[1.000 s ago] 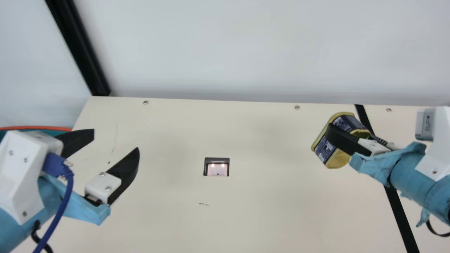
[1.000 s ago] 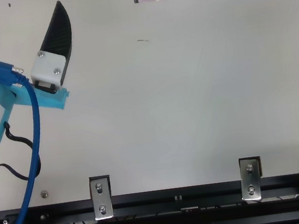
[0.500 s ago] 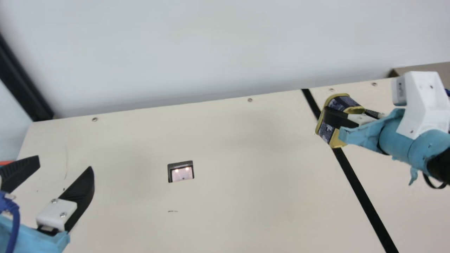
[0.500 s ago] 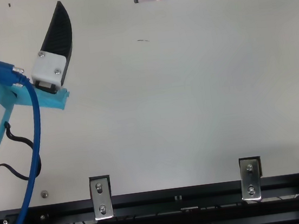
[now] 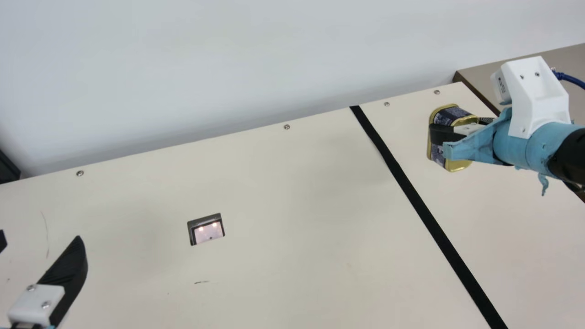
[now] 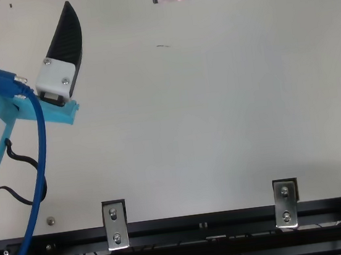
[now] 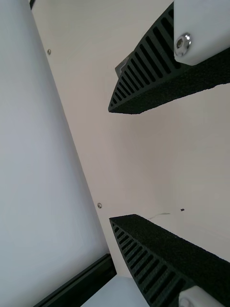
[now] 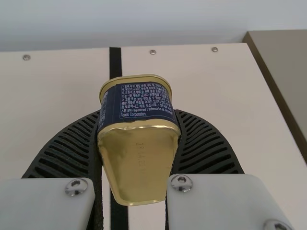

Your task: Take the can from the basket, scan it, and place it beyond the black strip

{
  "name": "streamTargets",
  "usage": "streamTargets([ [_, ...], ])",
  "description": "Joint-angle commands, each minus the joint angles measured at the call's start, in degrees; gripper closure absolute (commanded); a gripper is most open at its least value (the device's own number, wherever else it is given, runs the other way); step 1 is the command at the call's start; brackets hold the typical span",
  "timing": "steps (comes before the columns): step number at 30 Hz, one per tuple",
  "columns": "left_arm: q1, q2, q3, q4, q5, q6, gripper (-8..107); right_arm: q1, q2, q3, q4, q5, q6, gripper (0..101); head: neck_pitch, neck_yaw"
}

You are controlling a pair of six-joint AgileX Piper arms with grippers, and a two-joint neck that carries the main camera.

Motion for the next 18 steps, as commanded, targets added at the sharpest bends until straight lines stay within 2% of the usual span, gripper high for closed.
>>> streamTargets([
  [1, 0.0, 0.0, 0.0, 0.0, 0.0, 0.0, 9, -0.4, 1.0, -1.3, -6.5, 0.0, 1.5, 101, -2.2, -1.0],
  [8, 0.0, 0.0, 0.0, 0.0, 0.0, 0.0, 9, -0.1, 5.1, -5.4, -19.9, 1.7, 6.6, 101, -2.2, -1.0],
  [18, 0.0, 0.0, 0.0, 0.0, 0.0, 0.0, 9, 4.0, 10.5, -11.3, -36.7, 5.5, 13.4, 101, -2.2, -1.0],
])
